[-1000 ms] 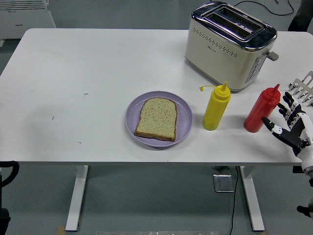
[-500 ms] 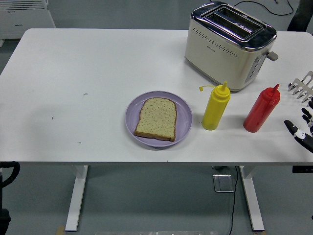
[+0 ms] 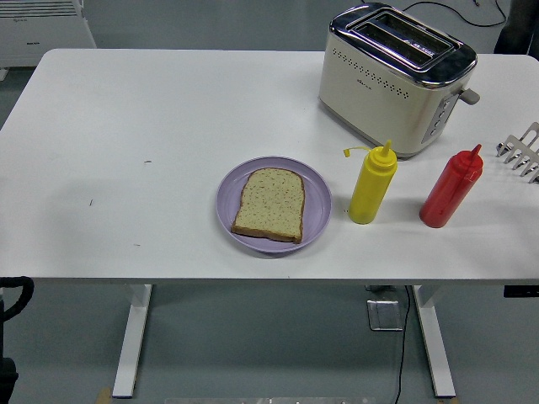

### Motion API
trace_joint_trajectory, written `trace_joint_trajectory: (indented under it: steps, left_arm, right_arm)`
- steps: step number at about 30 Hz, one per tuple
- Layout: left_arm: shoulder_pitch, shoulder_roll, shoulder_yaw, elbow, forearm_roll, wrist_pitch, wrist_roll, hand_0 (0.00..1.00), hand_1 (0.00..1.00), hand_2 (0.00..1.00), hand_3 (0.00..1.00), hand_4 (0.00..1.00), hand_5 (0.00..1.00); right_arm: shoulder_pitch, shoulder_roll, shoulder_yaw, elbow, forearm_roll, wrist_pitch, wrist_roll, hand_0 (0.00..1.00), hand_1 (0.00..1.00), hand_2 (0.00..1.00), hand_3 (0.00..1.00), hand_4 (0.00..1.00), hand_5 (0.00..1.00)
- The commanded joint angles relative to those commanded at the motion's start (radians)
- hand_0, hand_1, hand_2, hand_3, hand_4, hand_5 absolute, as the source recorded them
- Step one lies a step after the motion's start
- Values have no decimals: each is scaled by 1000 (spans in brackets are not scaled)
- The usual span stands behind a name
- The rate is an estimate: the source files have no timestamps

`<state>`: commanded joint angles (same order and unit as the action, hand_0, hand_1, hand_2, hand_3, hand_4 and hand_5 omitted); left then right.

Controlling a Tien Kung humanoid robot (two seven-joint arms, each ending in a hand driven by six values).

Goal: Pick up the cup,pour liquid into bread,place the cup on the desk

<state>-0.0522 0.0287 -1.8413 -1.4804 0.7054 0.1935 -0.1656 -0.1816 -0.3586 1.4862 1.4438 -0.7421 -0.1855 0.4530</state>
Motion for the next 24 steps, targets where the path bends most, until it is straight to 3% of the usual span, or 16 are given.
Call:
trace_joint_trajectory:
  steps: [5,6,10,11,12,24]
  left_arm:
    - [0,0,0,1,0,0,0,749,754,760,651,595,998]
    - [0,0,1,2,0,-1,0,749,754,761,651,595,998]
    - [-2,-1,2,2,0,-1,0,749,754,761,651,595,998]
    - [-2,-1,2,2,0,-1,0,749,754,761,651,595,998]
    - [-2,-1,1,2,1,-1,0,749,754,761,651,595,998]
    - [-1,-4,-2,2,1,-1,0,749,754,761,651,595,998]
  right_arm:
    - [4,9,27,-5,172,61,-11,876,816,857,909,842,294]
    - [6,10,30,-5,208,68,-13,838,784,804,836,762,392]
    - [19,20,52,-1,368,97,-32,838,784,804,836,762,392]
    - [23,22,57,-2,401,95,-36,794,738,739,758,676,515]
    - [27,24,61,-3,434,91,-40,794,738,739,758,676,515]
    - [94,35,91,-33,468,66,-67,770,722,722,734,621,562]
